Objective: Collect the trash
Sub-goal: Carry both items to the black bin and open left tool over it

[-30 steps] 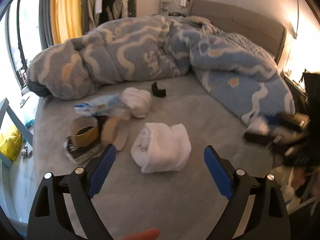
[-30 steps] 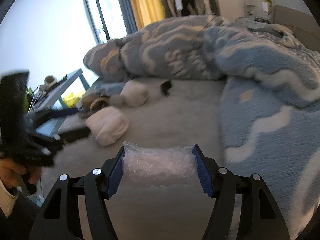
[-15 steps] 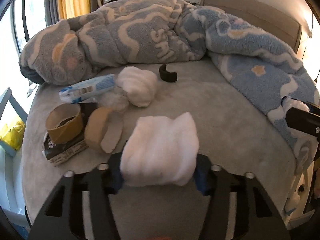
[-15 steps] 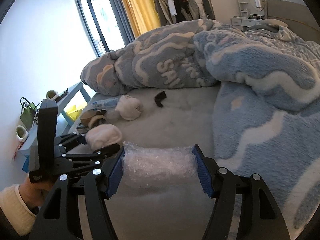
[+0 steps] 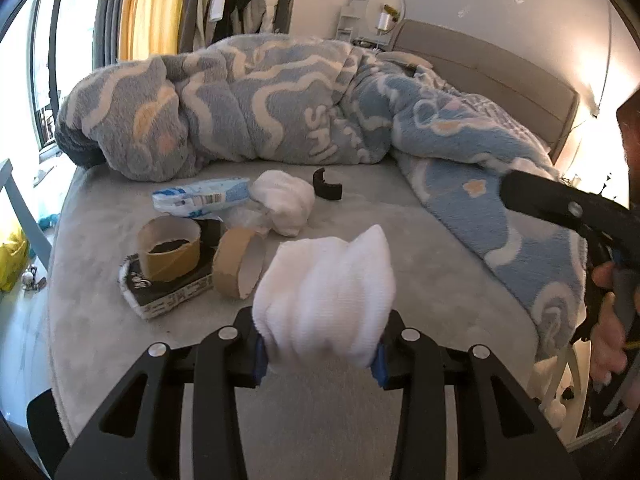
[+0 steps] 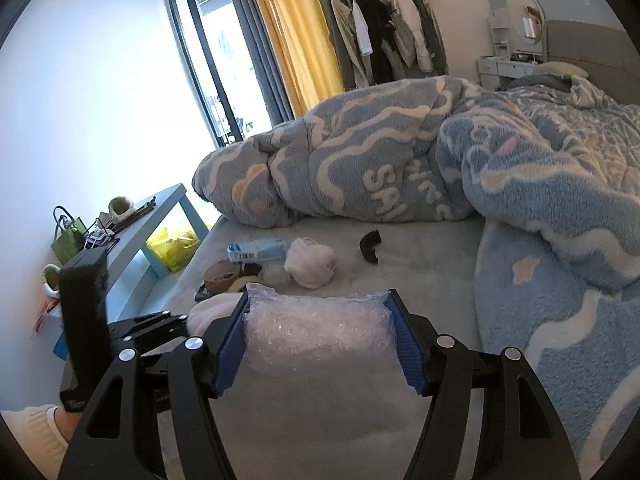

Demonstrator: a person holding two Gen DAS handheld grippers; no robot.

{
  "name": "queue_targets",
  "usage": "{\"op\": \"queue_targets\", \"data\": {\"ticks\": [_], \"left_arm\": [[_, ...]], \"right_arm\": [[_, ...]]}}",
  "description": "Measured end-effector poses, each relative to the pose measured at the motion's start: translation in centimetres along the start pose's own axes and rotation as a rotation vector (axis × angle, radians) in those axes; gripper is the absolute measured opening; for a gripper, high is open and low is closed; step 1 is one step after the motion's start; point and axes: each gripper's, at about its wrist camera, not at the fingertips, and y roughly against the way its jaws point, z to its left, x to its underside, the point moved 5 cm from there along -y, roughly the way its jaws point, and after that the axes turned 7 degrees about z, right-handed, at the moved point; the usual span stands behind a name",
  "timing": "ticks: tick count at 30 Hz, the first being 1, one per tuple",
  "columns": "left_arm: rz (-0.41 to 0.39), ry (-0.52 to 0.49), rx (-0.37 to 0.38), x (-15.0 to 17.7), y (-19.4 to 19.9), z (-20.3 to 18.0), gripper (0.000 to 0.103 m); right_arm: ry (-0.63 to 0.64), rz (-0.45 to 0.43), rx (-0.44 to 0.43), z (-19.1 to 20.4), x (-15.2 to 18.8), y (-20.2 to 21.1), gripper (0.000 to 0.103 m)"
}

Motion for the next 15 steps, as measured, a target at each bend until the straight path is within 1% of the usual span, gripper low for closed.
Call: {"op": "queue_targets", "data": {"ticks": [2, 4, 7, 9, 12, 15], "left_arm": [[-0.016, 0.0, 0.016, 0.3, 0.8, 0.2, 0.042], [-0.029, -0.013, 0.0, 0.5, 1.4, 0.7, 0.041], [-0.045, 0.023, 0.009, 0.6, 2.3, 1.9, 0.04], [-0.065, 0.046, 0.022, 0.8, 3.3, 2.7, 0.04], [-0.089, 0.041, 0.028, 1.3, 5.0, 3.2, 0.04], [-0.101, 0.023, 0.006, 1.9, 6.7, 4.1, 0.04]], "right_arm": [[-0.007, -0.007, 0.006, 0.1, -0.4, 0.1, 0.066], [-0.023, -0.021, 0.005, 0.3, -0.9, 0.3, 0.066], [-0.029, -0.037, 0.0, 0.8, -1.5, 0.4, 0.066], [-0.04, -0.043, -0.012, 1.2, -1.9, 0.2, 0.066], [-0.056, -0.043, -0.043, 2.3, -2.4, -0.8, 0.066], [-0.047, -0.036, -0.08, 4.8, -3.1, -2.3, 0.066]]}}
